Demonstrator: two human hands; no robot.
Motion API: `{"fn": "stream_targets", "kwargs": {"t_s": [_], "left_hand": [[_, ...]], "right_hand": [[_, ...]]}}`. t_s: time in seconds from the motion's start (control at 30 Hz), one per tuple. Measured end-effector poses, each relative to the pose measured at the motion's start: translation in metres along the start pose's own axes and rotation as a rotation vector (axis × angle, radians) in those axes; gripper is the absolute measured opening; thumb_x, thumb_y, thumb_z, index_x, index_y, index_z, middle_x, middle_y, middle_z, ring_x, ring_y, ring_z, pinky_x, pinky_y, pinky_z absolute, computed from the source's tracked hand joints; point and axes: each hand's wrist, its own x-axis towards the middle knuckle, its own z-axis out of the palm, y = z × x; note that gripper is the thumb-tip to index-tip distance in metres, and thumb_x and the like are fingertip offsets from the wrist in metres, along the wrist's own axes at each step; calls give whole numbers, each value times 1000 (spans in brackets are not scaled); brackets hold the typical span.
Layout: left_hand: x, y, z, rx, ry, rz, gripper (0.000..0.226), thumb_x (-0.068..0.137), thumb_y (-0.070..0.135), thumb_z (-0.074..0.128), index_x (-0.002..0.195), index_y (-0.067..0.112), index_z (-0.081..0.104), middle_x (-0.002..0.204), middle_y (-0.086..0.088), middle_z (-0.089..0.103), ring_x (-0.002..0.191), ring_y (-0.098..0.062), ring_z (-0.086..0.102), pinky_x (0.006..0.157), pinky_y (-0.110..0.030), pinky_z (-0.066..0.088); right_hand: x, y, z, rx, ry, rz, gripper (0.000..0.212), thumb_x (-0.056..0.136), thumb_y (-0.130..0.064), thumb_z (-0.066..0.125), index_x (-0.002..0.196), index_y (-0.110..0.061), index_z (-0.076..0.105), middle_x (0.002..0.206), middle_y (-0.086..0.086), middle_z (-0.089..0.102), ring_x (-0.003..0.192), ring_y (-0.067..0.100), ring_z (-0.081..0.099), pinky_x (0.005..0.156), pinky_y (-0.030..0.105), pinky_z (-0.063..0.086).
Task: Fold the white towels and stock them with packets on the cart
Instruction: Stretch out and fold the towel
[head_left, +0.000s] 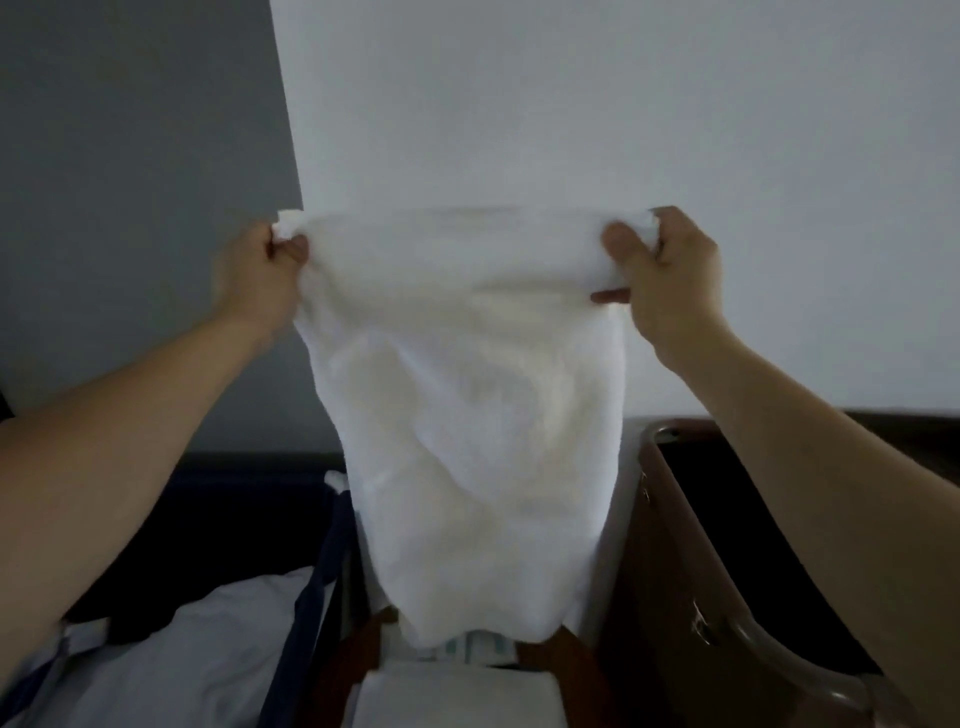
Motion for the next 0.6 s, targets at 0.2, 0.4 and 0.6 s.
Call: {"fn": "stream_targets", "kwargs": {"t_s": [0.2,0.4,0.6], "left_hand": [[-22,5,-2,62,59,-29,22,99,28,55,110,11,64,93,-4,57,82,-17,51,70,-29,38],[-25,26,-7,-90,72,-70,12,87,44,58,81,34,61,92,0,63,81,-17,55,73,-36,45],[-26,27,8,-202,4,-133,13,97,25,60,84,25,60,76,2,55,47,-9,49,35,-20,40]], "right_hand": [[-1,-9,-11,2,8,-31,20,91,-29,68,98,-13,60,80,4,59,61,22,70,58,52,59],[1,-26,-31,-5,45,-19,22,92,-26,67,98,-6,61,85,4,60,60,15,69,59,47,61],[1,-27,-46,-95,9,68,29,90,-29,70,95,-2,61,93,8,63,55,26,69,63,59,57]]}}
